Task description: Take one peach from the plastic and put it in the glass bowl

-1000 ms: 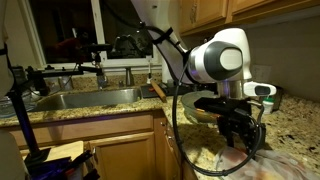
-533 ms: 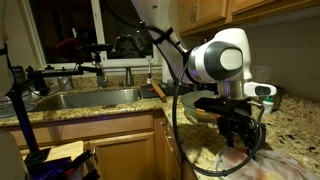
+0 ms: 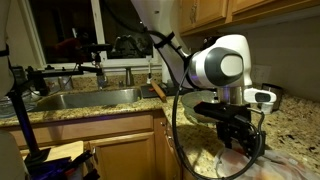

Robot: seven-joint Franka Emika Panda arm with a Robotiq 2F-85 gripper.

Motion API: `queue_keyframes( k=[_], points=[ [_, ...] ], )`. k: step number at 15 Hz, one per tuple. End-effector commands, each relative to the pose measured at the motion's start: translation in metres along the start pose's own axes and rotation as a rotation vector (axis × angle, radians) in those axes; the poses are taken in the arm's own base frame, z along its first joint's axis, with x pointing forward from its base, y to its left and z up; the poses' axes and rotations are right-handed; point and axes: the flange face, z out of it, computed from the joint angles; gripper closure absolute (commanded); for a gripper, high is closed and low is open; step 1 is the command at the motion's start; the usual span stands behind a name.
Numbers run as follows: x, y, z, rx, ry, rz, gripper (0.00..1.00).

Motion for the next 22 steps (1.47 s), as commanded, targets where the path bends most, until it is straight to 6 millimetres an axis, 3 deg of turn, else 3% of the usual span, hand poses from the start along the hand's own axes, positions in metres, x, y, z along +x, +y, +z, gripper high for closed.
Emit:
queue_keyframes(
  k=[1,12,22],
  points=[
    [0.001,0.007,0.002,0.010,-0.021,-0.004,0.54],
    [0.004,0.006,-0.011,-0.002,0.005,-0.001,0.55],
    [0.001,0.007,-0.035,-0.017,0.049,-0.002,0.55]
  ],
)
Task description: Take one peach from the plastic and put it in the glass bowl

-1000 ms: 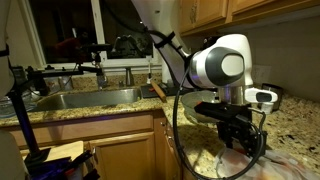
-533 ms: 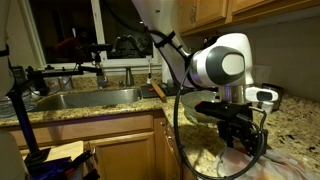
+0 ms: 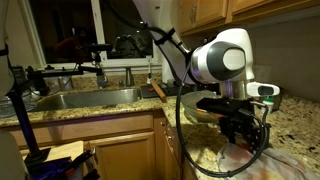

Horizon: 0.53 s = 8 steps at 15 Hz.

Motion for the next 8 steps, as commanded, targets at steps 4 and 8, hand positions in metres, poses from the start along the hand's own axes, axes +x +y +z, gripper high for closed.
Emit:
queue_keyframes(
  k=[4,8],
  points=[
    [-0.006,0.004,-0.035,-0.022,0.045,-0.006,0.55],
    [-0.005,0.003,-0.050,-0.033,0.075,-0.017,0.55]
  ],
)
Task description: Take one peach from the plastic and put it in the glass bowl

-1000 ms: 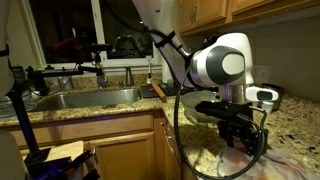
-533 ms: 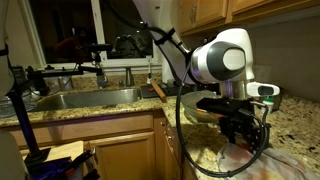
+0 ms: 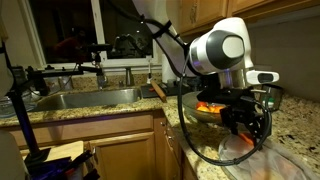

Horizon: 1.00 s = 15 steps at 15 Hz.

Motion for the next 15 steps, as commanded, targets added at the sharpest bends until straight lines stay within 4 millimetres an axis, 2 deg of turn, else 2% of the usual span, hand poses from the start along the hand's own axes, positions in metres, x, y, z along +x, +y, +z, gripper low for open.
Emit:
queue_keyframes(
  k=[1,15],
  points=[
    [-0.009,0.004,-0.024,-0.017,0.027,0.005,0.55],
    [-0.013,0.007,-0.053,-0.033,0.100,0.009,0.55]
  ],
)
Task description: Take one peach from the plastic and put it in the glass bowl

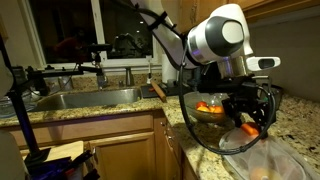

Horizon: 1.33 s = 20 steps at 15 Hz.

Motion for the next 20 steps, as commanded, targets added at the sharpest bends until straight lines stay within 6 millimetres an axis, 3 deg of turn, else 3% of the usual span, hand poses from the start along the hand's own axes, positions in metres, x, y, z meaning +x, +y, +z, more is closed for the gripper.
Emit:
queue_keyframes(
  k=[1,20],
  points=[
    [-0.015,0.002,-0.025,-0.010,0.046,0.006,0.55],
    [-0.036,0.005,-0.051,-0.027,0.123,0.001,0.55]
  ],
)
